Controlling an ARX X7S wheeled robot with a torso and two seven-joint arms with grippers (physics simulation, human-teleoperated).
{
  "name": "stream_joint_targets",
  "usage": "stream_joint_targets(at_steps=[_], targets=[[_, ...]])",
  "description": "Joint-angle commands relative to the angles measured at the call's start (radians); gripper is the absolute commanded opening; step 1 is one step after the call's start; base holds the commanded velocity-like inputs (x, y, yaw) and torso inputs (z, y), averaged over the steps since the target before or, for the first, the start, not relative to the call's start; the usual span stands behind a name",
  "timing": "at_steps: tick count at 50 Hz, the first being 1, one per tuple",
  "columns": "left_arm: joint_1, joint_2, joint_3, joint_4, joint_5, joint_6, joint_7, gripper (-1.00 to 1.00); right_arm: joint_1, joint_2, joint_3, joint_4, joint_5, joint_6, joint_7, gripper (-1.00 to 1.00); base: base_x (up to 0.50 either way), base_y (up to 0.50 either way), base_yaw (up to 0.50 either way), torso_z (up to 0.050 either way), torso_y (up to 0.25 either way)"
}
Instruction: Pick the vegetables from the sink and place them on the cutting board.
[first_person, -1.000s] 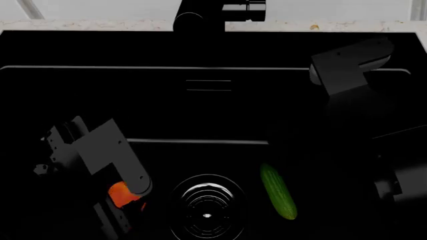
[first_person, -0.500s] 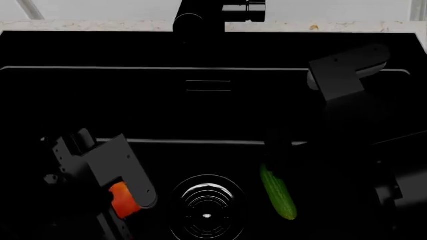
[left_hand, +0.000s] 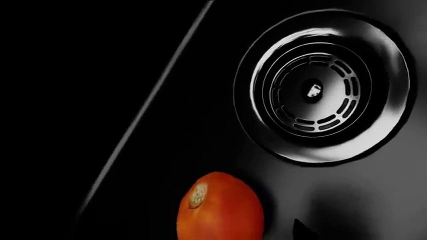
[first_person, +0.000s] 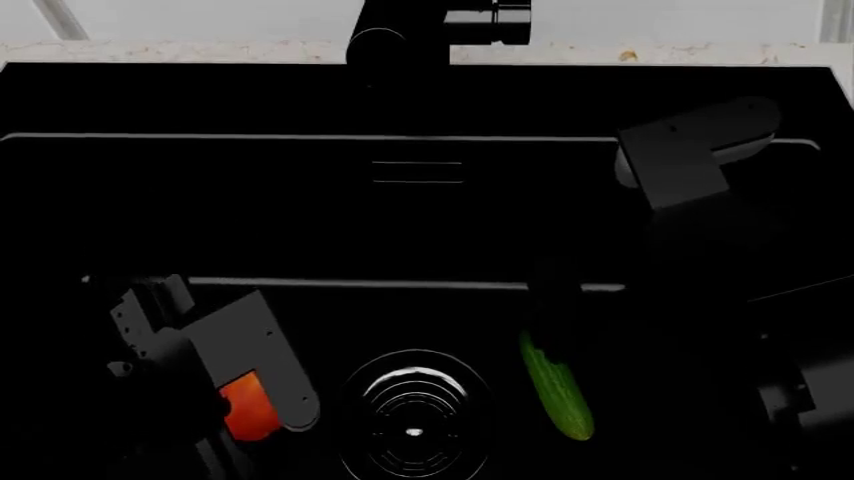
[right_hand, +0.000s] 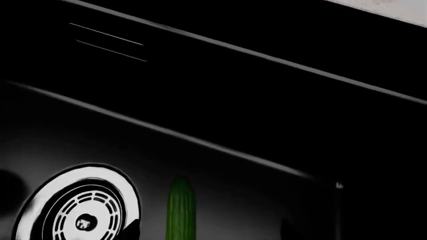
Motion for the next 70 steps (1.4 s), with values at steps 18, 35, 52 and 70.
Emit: stream_joint_targets(at_steps=[18, 35, 52, 70], targets=[[0.113, 0.108, -0.012, -0.223, 0.008, 0.111, 0.015, 1.0, -0.029, -0.008, 0.035, -0.021, 0.01, -0.002, -0.005, 1.0, -0.01, 0.0, 0.0, -0.006, -0.006], [0.096, 0.15, -0.001, -0.303, 0.012, 0.159, 0.011, 1.0, -0.043, -0.004, 0.042, -0.023, 0.027, -0.009, 0.007, 1.0, 0.01, 0.0, 0.0, -0.012, -0.015], [0.092, 0.202, 0.016, -0.4, 0.016, 0.239, 0.009, 1.0, -0.066, 0.008, 0.06, -0.05, 0.05, 0.005, 0.03, 1.0, 0.02, 0.0, -0.01, -0.018, -0.023], [0.117, 0.194, -0.031, -0.275, 0.014, 0.26, -0.062, -1.0, -0.062, 0.013, 0.047, -0.039, 0.072, 0.013, 0.042, 1.0, 0.03, 0.0, -0.02, -0.024, -0.034]])
